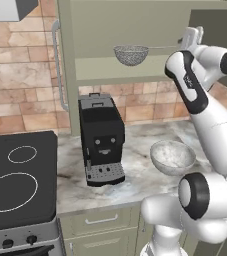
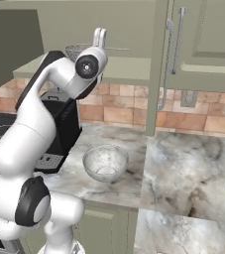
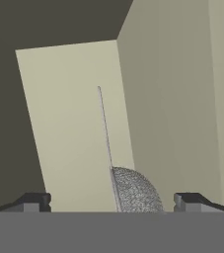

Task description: Open the cabinet and setup a tea strainer by placing it in the bowl upright.

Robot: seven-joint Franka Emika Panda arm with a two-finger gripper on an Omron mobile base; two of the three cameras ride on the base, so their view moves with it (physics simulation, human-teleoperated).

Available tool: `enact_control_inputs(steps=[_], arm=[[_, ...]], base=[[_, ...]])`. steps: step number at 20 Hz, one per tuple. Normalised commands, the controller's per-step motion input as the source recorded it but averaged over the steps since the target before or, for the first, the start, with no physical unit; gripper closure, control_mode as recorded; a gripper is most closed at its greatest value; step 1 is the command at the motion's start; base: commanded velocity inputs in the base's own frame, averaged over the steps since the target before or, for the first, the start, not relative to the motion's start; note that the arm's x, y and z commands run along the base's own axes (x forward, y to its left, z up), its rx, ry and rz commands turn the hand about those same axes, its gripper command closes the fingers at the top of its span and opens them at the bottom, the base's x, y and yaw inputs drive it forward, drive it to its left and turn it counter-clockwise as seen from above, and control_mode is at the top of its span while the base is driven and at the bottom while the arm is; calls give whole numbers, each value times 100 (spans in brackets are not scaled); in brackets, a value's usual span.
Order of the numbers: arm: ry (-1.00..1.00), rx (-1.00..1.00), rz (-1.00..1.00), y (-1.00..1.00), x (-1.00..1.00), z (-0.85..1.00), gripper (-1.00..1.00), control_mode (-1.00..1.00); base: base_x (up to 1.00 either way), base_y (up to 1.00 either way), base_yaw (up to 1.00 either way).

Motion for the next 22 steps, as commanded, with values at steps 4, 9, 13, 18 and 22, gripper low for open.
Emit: enact_control_inputs(steps=[4, 9, 13, 18, 22], arm=[[0, 0, 0, 0, 27, 0, -100, -100], [0, 0, 0, 0, 28, 0, -100, -100], [0, 0, 0, 0, 29, 0, -100, -100], [0, 0, 0, 0, 29, 0, -100, -100], [0, 0, 0, 0, 19, -1, -100, -100]], base=[[0, 0, 0], [0, 0, 0], [0, 0, 0], [0, 0, 0], [0, 0, 0]])
